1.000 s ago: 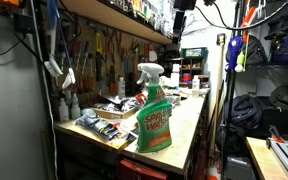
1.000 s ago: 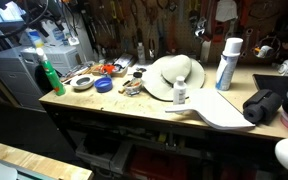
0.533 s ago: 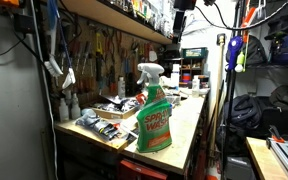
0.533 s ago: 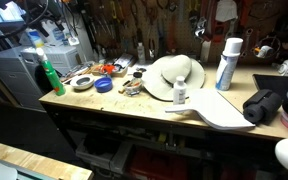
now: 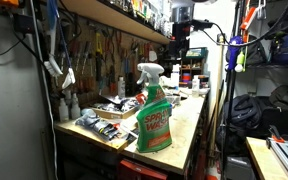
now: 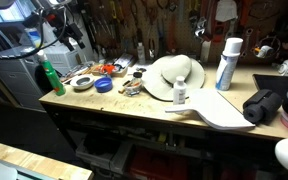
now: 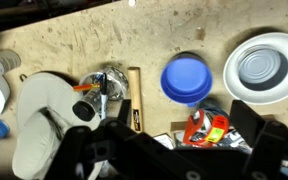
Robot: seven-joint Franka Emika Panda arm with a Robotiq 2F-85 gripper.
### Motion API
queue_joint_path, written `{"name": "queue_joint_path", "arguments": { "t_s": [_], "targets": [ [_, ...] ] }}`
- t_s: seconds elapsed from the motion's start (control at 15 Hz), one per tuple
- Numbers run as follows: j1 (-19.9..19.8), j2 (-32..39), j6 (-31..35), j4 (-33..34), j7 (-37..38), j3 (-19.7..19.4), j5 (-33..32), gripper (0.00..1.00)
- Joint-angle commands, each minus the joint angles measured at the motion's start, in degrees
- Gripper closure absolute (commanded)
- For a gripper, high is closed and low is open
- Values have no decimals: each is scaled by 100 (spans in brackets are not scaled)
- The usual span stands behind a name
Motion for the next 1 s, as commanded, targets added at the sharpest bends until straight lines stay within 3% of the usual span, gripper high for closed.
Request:
{"name": "queue_joint_path", "arguments": {
  "t_s": [0.0,0.27,0.4,0.67,0.93],
  "targets": [
    [24,218,-17,51,274,-61,-51,0],
    [41,402,3,150,329,-72,-57,0],
    [-30,720,97,319,1337,68,44,0],
    [-15,1470,649,662,2665,110,143,0],
    [217,2300,747,1310,3199,74,-129,0]
  ]
}}
